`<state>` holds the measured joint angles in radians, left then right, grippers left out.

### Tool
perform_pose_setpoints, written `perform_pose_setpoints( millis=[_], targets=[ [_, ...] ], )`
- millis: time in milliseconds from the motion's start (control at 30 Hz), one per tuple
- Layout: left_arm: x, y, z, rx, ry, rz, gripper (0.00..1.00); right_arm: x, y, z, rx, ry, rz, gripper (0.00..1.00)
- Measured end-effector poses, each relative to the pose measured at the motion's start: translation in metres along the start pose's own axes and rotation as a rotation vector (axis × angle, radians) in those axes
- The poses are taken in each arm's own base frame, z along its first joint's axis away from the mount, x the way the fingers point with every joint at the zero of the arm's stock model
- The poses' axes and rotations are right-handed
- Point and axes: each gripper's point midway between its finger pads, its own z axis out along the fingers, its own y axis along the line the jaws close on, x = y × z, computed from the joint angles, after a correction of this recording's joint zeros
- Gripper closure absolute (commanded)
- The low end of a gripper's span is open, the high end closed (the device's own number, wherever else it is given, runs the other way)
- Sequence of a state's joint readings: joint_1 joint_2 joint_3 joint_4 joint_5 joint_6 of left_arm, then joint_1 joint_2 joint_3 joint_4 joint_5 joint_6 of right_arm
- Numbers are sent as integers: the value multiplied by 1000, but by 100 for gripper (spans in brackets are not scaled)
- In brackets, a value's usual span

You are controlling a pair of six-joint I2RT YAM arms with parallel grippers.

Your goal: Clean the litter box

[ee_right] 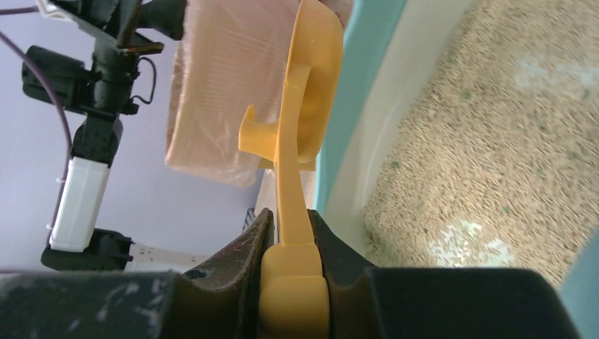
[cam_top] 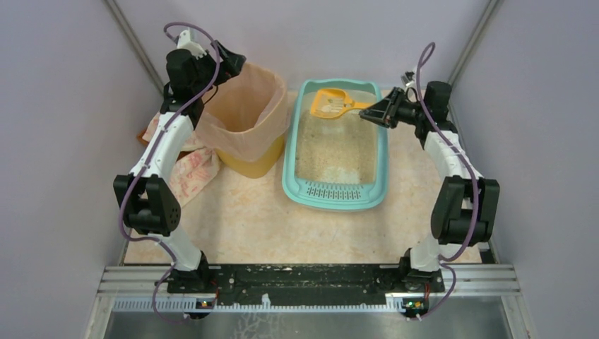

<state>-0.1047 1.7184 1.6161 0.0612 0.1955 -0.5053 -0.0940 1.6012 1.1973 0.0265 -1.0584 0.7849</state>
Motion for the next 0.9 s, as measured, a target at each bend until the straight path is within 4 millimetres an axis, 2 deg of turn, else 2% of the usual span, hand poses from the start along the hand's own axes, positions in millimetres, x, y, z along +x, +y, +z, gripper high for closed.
perform_pose_setpoints(
  millis=[233, 400, 567, 733, 900],
  targets=[
    [0, -1, 0, 3, -1, -1, 4, -15, 69, 19, -78, 7, -122, 100],
    [0, -2, 0, 9, -2, -3, 4, -31, 132, 31, -163, -4, -234, 100],
    [0, -2, 0, 9, -1, -2, 4, -34, 173, 48, -237, 17, -305, 100],
    [-1, -2, 0, 8, -3, 2, 4, -22, 176, 75, -231, 74, -307, 100],
    [-6, -4, -4, 10, -14, 16, 3, -3, 164, 104, -187, 141, -314, 100]
  ],
)
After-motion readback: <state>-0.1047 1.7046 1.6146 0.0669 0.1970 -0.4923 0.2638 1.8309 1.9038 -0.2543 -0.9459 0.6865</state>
